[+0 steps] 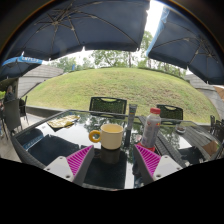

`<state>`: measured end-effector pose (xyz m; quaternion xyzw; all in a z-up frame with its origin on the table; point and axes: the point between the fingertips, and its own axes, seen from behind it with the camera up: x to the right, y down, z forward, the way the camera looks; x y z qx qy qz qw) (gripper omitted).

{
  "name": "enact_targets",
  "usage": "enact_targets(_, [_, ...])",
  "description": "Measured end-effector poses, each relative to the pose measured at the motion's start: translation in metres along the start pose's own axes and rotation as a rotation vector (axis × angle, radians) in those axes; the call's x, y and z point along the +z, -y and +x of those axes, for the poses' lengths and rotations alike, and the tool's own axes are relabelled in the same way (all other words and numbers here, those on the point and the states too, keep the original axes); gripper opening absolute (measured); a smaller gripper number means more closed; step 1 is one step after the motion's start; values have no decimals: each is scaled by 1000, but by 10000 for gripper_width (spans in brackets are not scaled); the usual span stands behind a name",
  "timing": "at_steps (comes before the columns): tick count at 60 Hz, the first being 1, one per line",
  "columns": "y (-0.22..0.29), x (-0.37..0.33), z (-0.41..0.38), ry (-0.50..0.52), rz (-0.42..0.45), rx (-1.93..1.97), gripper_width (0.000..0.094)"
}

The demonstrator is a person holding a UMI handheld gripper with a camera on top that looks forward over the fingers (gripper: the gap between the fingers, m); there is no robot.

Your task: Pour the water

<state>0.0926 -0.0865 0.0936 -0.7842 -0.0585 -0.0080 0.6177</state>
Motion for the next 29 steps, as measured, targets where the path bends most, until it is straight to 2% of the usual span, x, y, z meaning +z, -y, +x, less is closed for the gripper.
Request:
enact_targets(11, [-7,-27,-26,8,22,-64,840])
enact_targets(29, [-18,-18,-29,23,27,-44,842])
